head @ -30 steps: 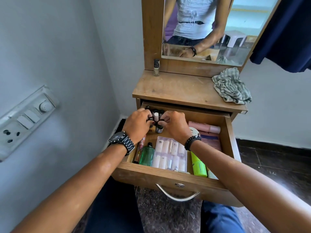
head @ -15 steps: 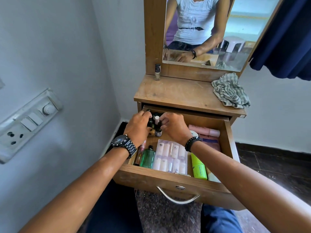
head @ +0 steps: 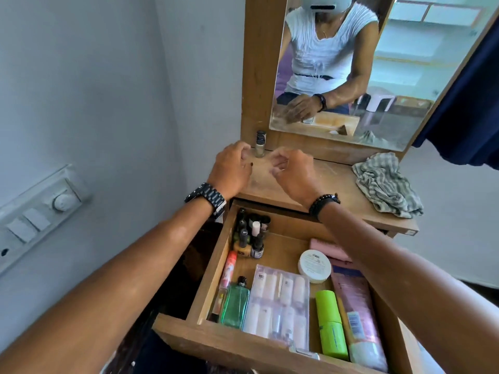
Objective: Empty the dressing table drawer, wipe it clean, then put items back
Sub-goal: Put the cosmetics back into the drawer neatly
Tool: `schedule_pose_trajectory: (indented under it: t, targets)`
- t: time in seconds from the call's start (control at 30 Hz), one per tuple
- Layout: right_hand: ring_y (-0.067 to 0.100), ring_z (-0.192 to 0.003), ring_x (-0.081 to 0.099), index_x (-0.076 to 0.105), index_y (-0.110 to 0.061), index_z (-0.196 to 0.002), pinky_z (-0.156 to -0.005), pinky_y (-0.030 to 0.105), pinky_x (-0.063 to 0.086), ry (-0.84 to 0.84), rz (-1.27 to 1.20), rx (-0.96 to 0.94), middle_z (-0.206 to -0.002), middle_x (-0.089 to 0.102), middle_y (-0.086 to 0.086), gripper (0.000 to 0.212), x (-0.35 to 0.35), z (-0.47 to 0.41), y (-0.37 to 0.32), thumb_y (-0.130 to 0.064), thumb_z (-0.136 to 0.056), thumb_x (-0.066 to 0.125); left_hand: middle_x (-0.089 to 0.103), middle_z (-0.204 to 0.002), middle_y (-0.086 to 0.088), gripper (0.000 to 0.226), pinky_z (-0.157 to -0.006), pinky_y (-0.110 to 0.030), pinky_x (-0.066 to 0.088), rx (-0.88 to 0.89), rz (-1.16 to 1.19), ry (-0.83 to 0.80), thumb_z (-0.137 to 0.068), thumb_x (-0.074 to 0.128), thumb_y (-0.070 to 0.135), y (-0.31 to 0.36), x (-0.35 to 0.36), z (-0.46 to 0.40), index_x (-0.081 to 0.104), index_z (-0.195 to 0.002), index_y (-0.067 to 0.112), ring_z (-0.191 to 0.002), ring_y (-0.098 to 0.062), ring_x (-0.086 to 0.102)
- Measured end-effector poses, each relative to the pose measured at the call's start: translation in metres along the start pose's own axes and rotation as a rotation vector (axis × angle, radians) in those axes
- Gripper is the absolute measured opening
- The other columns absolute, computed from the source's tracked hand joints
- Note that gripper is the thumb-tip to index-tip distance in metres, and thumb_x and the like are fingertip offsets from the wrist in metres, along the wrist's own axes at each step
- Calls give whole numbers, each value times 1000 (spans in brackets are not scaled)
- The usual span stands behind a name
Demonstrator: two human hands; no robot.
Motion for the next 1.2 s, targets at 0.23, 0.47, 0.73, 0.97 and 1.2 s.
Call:
schedule_pose_trajectory:
  t: [0.23, 0.47, 0.73, 0.97, 1.2]
  targets:
    - [23, -106, 57, 52, -12, -132, -95, 29, 46, 10, 93, -40, -116, 60, 11, 48, 18, -66, 3, -1, -86, 57, 53, -130, -9, 52, -86, -27, 40, -187, 99, -173, -96, 40, 10, -11, 32, -40, 21, -144, 11, -118, -27, 53]
    - [23, -99, 58, 54, -7, -117, -83, 23, 44, 35, 23, -57, -109, 61, 11, 32, 29, -73, 18, -5, -86, 61, 48, -138, -4, 60, -98, -30, 39, -230, 205, -250, -93, 37, 2, -8, 46, -40, 16, -147, 17, -126, -22, 45]
    - [-3, -72, 62, 60, -19, -112, -69, 8, 50, 155, -247, 46, -84, 63, -12, 35, -30, -6, 15, -17, -80, 74, 58, -123, 6, 52, -77, -15, 43, -78, 319, -182, -94, 45, 8, 30, 14, 14, 29, -141, 23, -110, -9, 54]
    - [-4, -72, 65, 64, -23, -88, -64, 9, 50, 66, -301, 99, -81, 68, -13, 22, -36, 85, 21, -18, -74, 79, 55, -111, 6, 54, -87, -25, 48, -53, 130, -228, -93, 50, 15, 31, 10, 116, 28, -142, 24, -104, -11, 54]
    - [20, -75, 67, 64, -15, -79, -73, 40, 55, -75, -136, 171, -77, 70, 3, 18, 15, 110, 54, -12, -68, 78, 43, -139, -1, 58, -91, -17, 35, -118, -11, -296, -96, 43, 21, 20, 4, 176, 14, -146, 25, -111, -4, 46]
Point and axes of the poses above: each hand's wrist, its own z-axis away from the middle knuckle, its own x-axis out of the palm, y = z × x, the point moved 7 cm from there along -z, towards the middle knuckle
